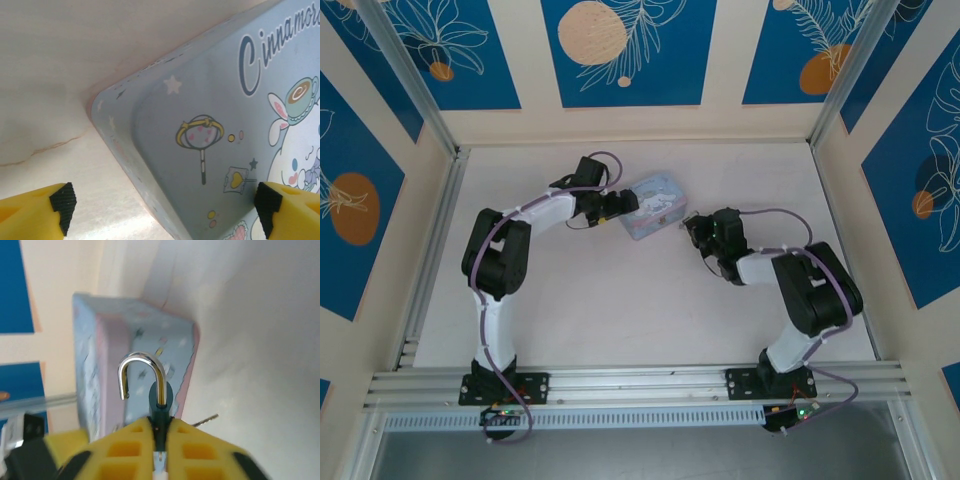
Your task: Unlock a padlock with a key
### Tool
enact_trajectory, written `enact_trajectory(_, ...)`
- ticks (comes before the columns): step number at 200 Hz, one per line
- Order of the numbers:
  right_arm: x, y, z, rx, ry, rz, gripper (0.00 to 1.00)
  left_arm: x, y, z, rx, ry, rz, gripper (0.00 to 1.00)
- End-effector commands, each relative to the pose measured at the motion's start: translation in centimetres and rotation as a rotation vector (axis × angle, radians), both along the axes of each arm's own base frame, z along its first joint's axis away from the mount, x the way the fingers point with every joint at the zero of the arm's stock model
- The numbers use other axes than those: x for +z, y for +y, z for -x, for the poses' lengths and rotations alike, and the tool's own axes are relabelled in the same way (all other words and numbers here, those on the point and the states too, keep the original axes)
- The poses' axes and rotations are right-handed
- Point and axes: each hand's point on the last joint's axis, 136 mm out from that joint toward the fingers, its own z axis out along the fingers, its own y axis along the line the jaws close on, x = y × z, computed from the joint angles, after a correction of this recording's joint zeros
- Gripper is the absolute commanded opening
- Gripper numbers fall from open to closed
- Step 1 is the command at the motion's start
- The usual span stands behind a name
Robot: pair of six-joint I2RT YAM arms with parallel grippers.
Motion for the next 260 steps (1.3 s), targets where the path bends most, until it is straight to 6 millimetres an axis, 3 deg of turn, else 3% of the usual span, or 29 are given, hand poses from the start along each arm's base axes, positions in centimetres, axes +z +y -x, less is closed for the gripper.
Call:
enact_trajectory(1, -1.5, -0.4, 3.6, 0.067, 0.072, 0.053, 0.47, -3.5, 2.1, 3.8, -0.01, 0.155, -0.115, 0.98)
enact_trajectory(15, -1.5, -1.6, 5.3, 0.054, 0.096, 0.071, 0.65, -1.9, 2.1, 3.5, -0.01, 0.124, -0.103, 1.0)
enact_trajectory(34, -0.4, -3.1, 7.2, 0.056, 0.094, 0.119, 0.78, 0.7, 2.2, 3.2, -0.006, 0.07, -0.086, 1.0)
enact_trajectory(63, 3.5, -5.3, 8.5, 0.086, 0.028, 0.195, 1.0, 5.0, 3.3, 3.3, 0.006, -0.031, -0.083, 1.0)
enact_trajectory(91, 6.6, -8.1, 8.1, 0.087, 0.031, 0.375, 0.99, 8.6, 6.2, 4.0, 0.027, -0.157, -0.168, 1.0)
enact_trajectory(127, 8.2, -13.4, 5.0, -0.02, 0.073, 0.735, 1.0, 10.7, 12.0, 4.6, 0.137, -0.283, -0.31, 1.0)
enact_trajectory(145, 8.9, -15.6, 3.3, -0.058, 0.046, 0.918, 1.0, 11.0, 15.4, 5.2, 0.21, -0.36, -0.427, 1.0)
enact_trajectory(168, 9.3, -16.8, 1.3, -0.068, 0.005, 1.048, 1.0, 11.1, 19.0, 5.9, 0.255, -0.492, -0.57, 1.0)
enact_trajectory(212, 6.5, -19.9, -0.8, -0.067, 0.001, 1.213, 1.0, 9.6, 25.9, 7.6, 0.366, -0.584, -0.754, 1.0)
enact_trajectory(236, 4.8, -19.5, -1.1, -0.045, -0.082, 1.143, 0.99, 7.3, 28.4, 7.5, 0.428, -0.567, -0.736, 1.0)
enact_trajectory(260, 3.6, -17.7, -1.0, 0.022, -0.217, 1.117, 1.0, 5.1, 28.5, 6.5, 0.39, -0.605, -0.742, 1.0)
